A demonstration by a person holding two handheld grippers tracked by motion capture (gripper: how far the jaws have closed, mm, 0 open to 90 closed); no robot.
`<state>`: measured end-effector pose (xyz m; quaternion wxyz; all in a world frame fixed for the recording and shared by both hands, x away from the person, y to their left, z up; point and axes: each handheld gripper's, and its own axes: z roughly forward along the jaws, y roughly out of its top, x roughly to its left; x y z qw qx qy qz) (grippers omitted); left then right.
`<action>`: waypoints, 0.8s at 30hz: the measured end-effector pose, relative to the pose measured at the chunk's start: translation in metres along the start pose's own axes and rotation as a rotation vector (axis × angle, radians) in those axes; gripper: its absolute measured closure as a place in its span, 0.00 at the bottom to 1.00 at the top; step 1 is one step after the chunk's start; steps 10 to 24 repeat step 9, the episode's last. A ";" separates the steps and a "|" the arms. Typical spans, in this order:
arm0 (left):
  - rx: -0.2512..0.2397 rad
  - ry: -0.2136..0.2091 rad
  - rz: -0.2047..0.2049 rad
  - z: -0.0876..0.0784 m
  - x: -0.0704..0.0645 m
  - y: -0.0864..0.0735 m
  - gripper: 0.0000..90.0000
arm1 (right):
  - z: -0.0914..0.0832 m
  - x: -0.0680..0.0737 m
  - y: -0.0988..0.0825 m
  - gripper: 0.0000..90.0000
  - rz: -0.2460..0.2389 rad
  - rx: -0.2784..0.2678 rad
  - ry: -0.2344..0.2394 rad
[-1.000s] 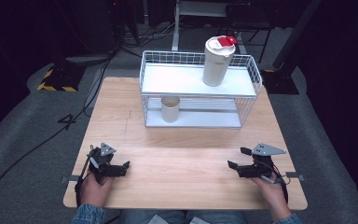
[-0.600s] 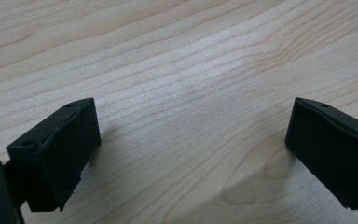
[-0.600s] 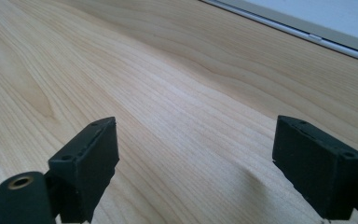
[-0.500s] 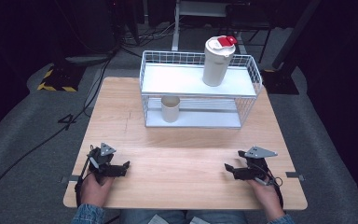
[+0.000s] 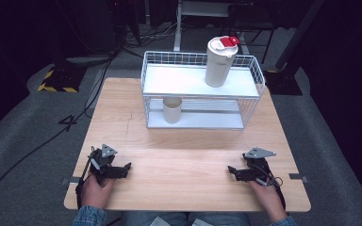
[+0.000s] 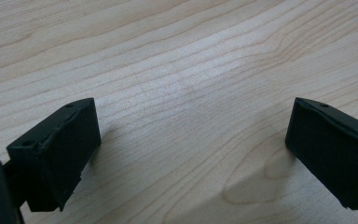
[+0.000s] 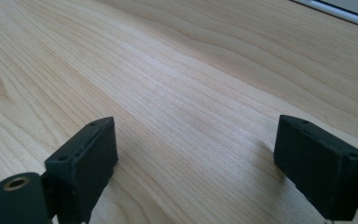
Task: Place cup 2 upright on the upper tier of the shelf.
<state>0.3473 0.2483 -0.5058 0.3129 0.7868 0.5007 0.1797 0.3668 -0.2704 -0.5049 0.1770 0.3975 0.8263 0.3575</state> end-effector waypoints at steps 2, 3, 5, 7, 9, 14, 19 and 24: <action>0.004 -0.001 0.000 0.000 0.000 0.000 0.04 | 0.000 0.000 0.000 0.14 0.004 0.001 -0.005; 0.002 0.002 0.000 0.000 0.000 0.000 0.04 | 0.000 0.000 0.000 0.14 0.005 0.001 -0.006; 0.002 0.002 -0.001 0.000 0.000 0.000 0.04 | 0.000 0.000 0.000 0.13 0.007 0.004 -0.009; 0.004 -0.001 0.000 0.000 0.000 0.000 0.04 | 0.000 0.000 0.000 0.11 0.012 0.007 -0.013; 0.003 -0.003 0.000 0.000 0.000 0.000 0.04 | 0.000 0.000 0.000 0.10 0.013 0.009 -0.015; 0.003 -0.003 0.000 0.000 0.000 0.000 0.04 | 0.000 0.000 0.000 0.10 0.013 0.009 -0.015; 0.003 -0.003 0.000 0.000 0.000 0.000 0.04 | 0.000 0.000 0.000 0.10 0.013 0.009 -0.015; 0.003 -0.003 0.000 0.000 0.000 0.000 0.04 | 0.000 0.000 0.000 0.10 0.013 0.009 -0.015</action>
